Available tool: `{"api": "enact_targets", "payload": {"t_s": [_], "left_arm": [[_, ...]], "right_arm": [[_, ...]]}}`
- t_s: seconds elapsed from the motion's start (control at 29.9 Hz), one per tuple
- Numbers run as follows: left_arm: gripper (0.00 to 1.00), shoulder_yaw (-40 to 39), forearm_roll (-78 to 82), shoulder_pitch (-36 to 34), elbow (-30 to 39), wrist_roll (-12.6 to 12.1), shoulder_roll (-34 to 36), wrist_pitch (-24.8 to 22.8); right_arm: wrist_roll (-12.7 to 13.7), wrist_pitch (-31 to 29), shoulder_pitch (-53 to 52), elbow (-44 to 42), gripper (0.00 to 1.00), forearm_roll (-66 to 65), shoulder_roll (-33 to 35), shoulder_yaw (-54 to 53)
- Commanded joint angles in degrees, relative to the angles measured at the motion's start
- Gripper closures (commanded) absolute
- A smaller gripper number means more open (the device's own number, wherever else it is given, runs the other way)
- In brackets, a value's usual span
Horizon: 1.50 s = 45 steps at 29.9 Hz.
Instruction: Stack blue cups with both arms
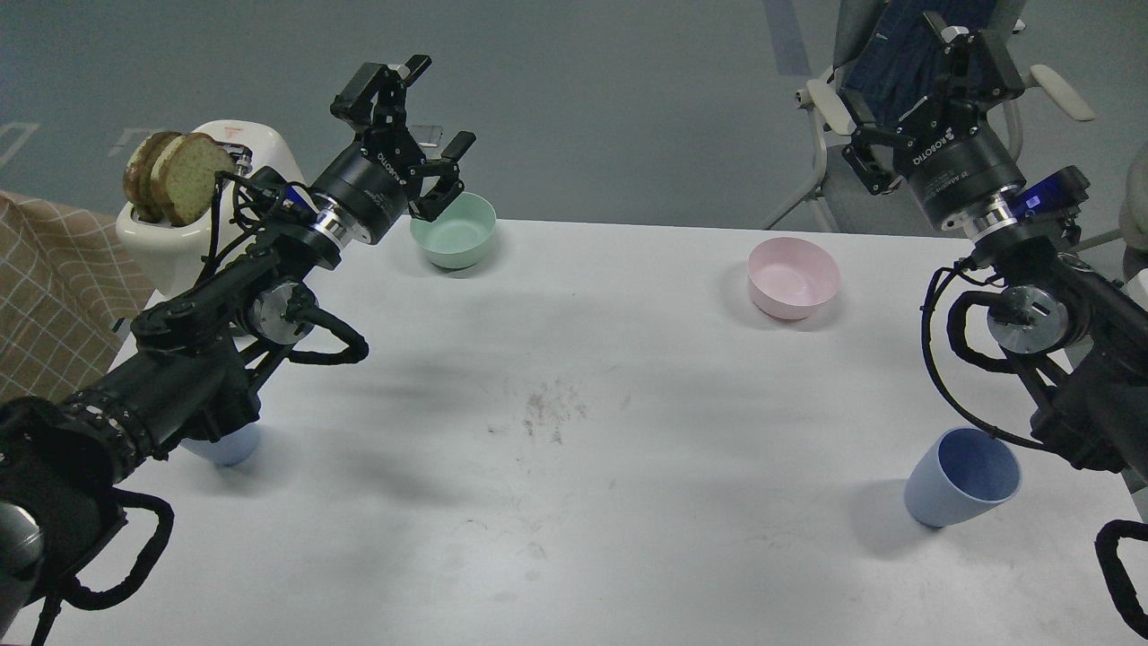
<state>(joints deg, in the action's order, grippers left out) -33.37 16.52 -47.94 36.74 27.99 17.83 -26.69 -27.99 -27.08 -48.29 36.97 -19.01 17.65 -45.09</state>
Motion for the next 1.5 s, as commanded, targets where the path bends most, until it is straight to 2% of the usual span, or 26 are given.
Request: {"api": "enact_targets", "payload": {"t_s": [0.0,0.3,0.43,0.5,0.8,0.97,1.1,1.47], "left_arm": [[0.02,0.5,0.2,0.0,-0.1,-0.1,0.0,0.1],[0.02,-0.2,0.8,-0.4,-1.0,0.0,0.2,0.8],[0.02,-4.0,-0.2,-0.4,-8.5,0.0,-1.4,1.1],[0.02,-5.2,-0.3,-0.5,-9.6,0.0,-2.4,0.9],[0.02,-6.5,-0.5,-0.7,-9.0,0.0,-2.5,-0.5],[0.02,-9.3,-1.8,-0.1,-9.0,0.0,-2.9,-1.3],[0.02,-9.5,-1.9,-0.1,-9.0,0.0,-3.4,-1.3],[0.02,-8.9,-1.9,-0.6,-9.0,0.0,-3.9,-1.3]], "right_arm": [[0.0,0.3,0.1,-0.1,0.00,-0.1,0.1,0.2],[0.0,0.5,0.3,-5.3,0.00,0.1,-2.9,-0.2],[0.0,1.3,-0.1,-5.1,0.00,0.2,-5.5,-0.4],[0.0,1.4,-0.1,-5.0,0.00,0.3,-6.0,-0.4],[0.0,1.7,-0.3,-5.8,0.00,0.0,-6.3,-1.7],[0.0,-0.3,-0.3,-6.2,0.00,-0.2,-6.7,-0.5],[0.0,-0.9,-1.8,-10.9,0.00,-0.1,-7.0,-0.4],[0.0,-0.9,-2.3,-14.4,0.00,0.3,-10.4,-0.4]]}}
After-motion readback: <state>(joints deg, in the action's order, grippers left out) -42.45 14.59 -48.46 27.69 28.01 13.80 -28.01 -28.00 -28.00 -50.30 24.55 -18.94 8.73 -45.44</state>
